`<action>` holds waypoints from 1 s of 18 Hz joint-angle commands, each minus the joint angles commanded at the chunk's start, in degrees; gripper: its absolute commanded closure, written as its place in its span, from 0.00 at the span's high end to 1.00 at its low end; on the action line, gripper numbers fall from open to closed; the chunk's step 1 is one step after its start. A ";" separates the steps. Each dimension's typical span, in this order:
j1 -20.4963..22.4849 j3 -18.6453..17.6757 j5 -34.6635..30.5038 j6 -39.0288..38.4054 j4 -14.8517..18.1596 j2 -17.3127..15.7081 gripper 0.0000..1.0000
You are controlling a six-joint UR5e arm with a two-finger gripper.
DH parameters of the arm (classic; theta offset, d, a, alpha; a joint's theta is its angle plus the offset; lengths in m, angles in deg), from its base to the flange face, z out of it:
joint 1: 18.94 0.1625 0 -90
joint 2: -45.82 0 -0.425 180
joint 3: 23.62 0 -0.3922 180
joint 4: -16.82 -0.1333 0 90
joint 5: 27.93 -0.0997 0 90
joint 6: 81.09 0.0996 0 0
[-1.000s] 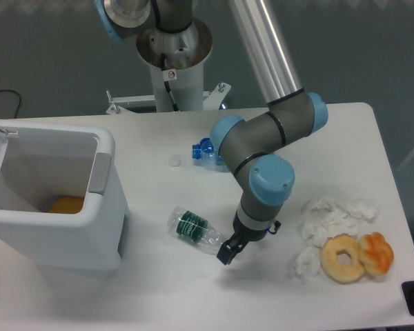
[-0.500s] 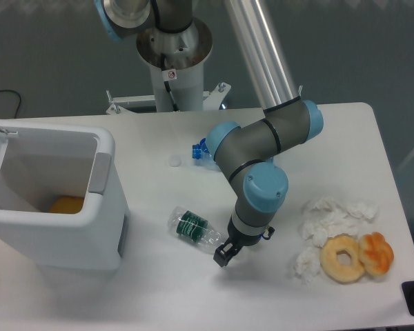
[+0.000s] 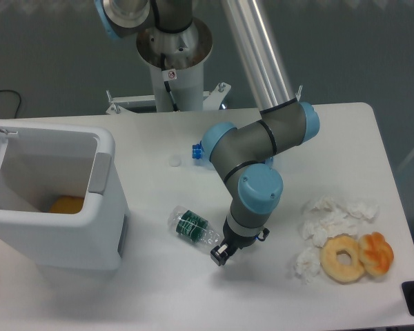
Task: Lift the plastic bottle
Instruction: 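Position the gripper at the neck of the green-labelled bottle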
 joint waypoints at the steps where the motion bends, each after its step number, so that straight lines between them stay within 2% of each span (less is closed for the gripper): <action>1: 0.00 0.00 0.09 0.00 0.00 0.00 0.54; 4: 0.00 0.00 0.18 0.09 0.00 -0.09 0.36; 10: 0.00 0.00 0.09 0.09 0.00 -0.09 0.27; 14: 0.00 0.35 0.09 0.09 0.00 -0.61 0.25; 18: -0.62 1.67 0.09 0.35 0.00 -2.54 0.25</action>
